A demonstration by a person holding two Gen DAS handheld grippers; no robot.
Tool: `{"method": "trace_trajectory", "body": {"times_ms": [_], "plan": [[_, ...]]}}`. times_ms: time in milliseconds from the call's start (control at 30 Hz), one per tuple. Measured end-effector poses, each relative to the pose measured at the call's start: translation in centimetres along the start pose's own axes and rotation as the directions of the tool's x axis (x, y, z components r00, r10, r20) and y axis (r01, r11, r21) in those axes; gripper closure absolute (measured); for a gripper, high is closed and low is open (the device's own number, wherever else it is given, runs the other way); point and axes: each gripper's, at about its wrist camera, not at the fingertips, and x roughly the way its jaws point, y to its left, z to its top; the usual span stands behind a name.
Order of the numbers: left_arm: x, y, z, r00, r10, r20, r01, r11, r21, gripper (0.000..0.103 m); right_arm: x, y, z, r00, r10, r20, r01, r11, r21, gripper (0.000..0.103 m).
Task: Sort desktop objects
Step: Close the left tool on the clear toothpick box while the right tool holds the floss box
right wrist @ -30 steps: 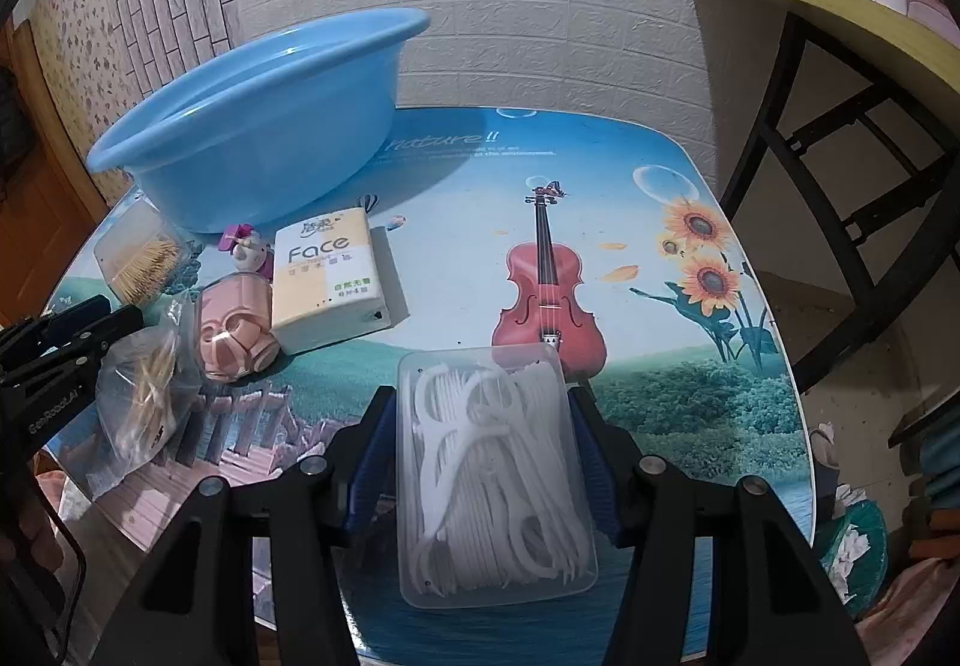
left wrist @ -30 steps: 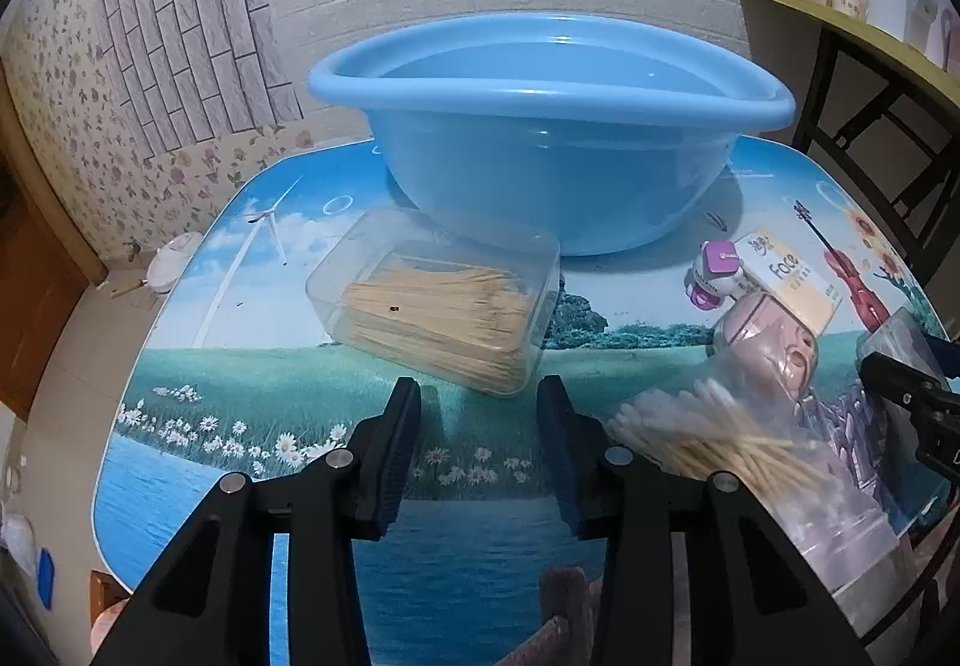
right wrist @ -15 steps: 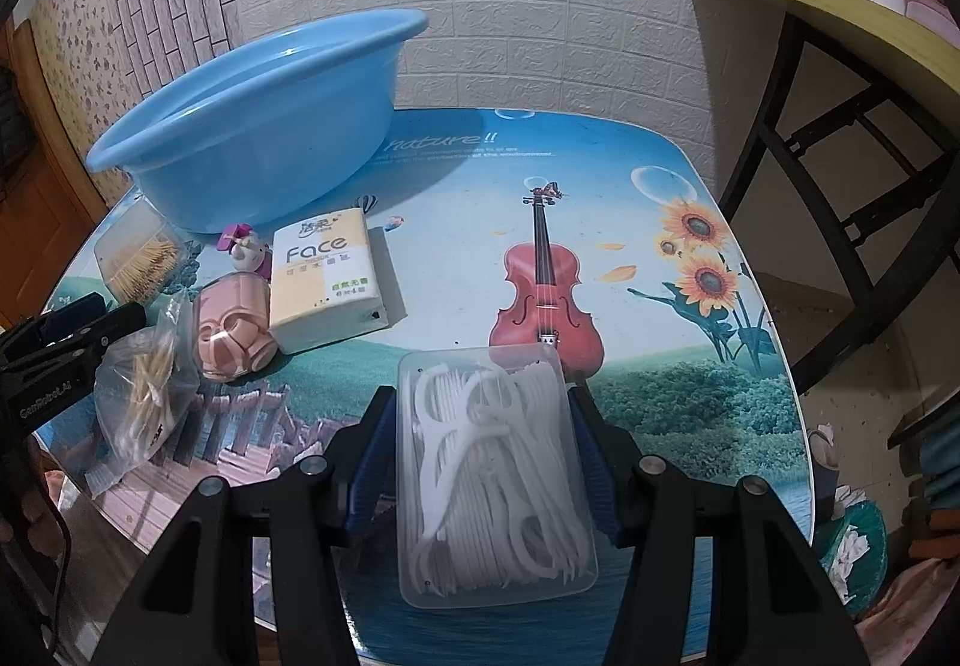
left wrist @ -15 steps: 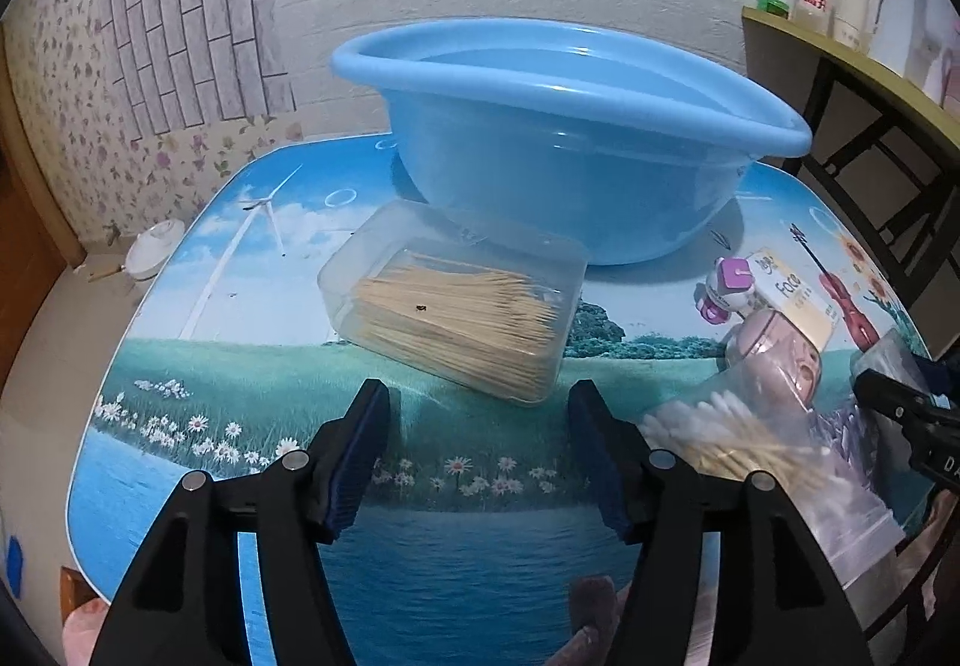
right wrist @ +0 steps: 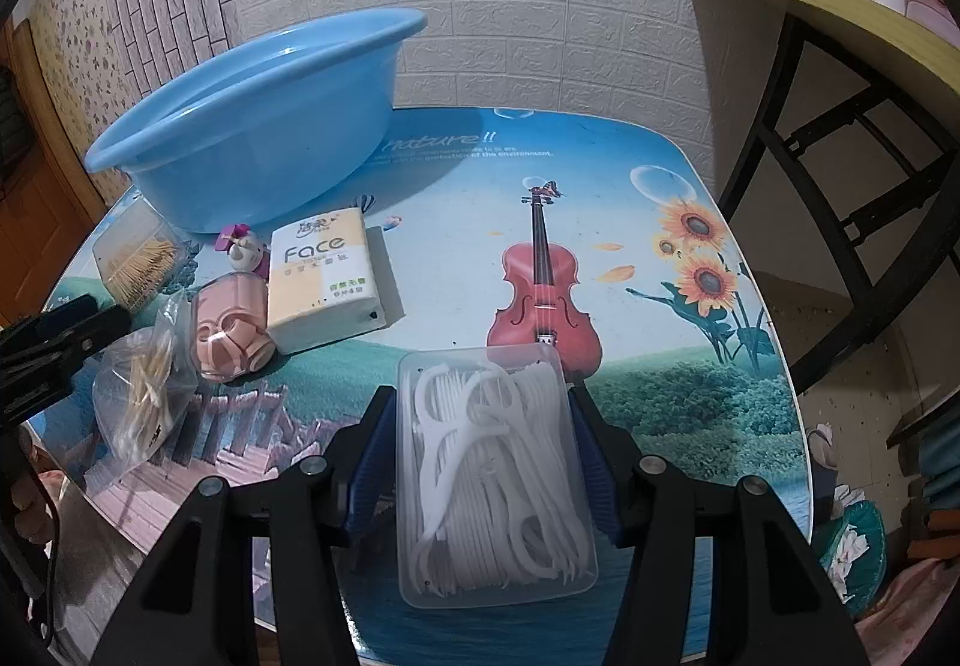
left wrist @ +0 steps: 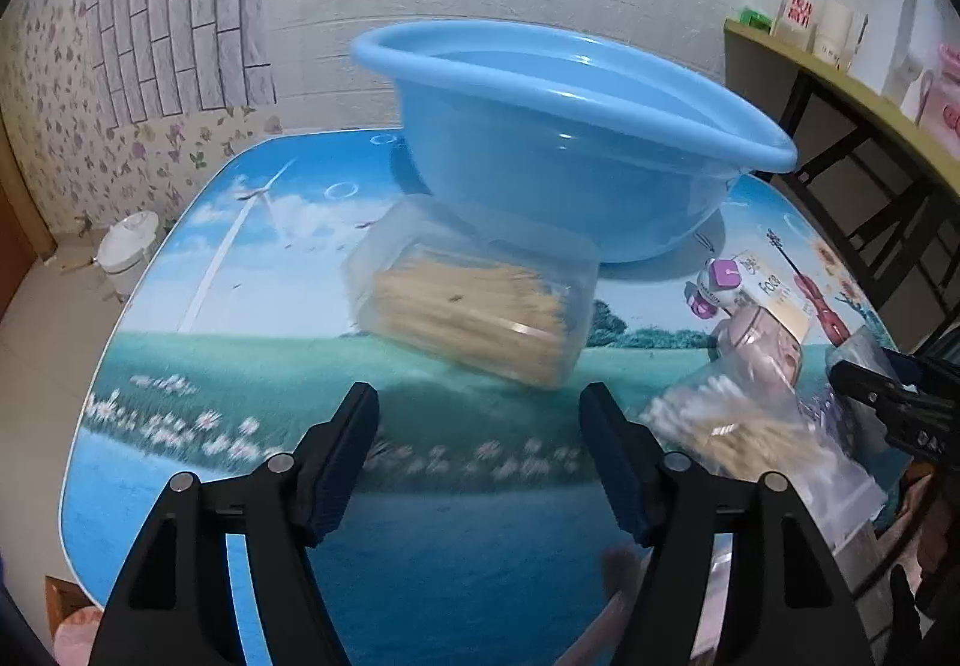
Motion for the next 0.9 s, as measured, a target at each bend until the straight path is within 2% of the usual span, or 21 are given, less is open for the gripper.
{"method": "trace_trajectory", "body": {"times_ms": [467,600,667,733,900], "plan": [[-2.7,2.5,-0.5,0.998,-0.007,0.06,0.005,1.0,0.02,0.035,0.1,0.0,0.1,1.0,-0.003,0.001,0.003,1.0,0.003,0.046],[-2.8,2.4,0.1,0.997,-0.007,0.076,0.006,1.0,0.02,0.027,0.2,0.0,0.2,1.0,-0.004,0.002,0.004,1.0,0.002,0.046],[-2.4,1.7,0.6,0.996,-0.008,0.085,0.005,0.999,0.037,0.02,0.2,-0.1,0.2,1.0,-0.004,0.002,0.004,1.0,0.002,0.046],[-2.0,1.0,1.1,0.995,-0.003,0.101,-0.002,0.999,0.049,0.003,0.2,-0.1,0.2,1.0,-0.004,0.0,0.004,1.0,0.002,0.046],[-1.7,-1.1,2.1,0.988,0.017,0.153,-0.039,0.989,0.146,0.0,0.1,-0.1,0.0,1.0,-0.004,-0.008,0.004,1.0,0.0,0.046]]}}
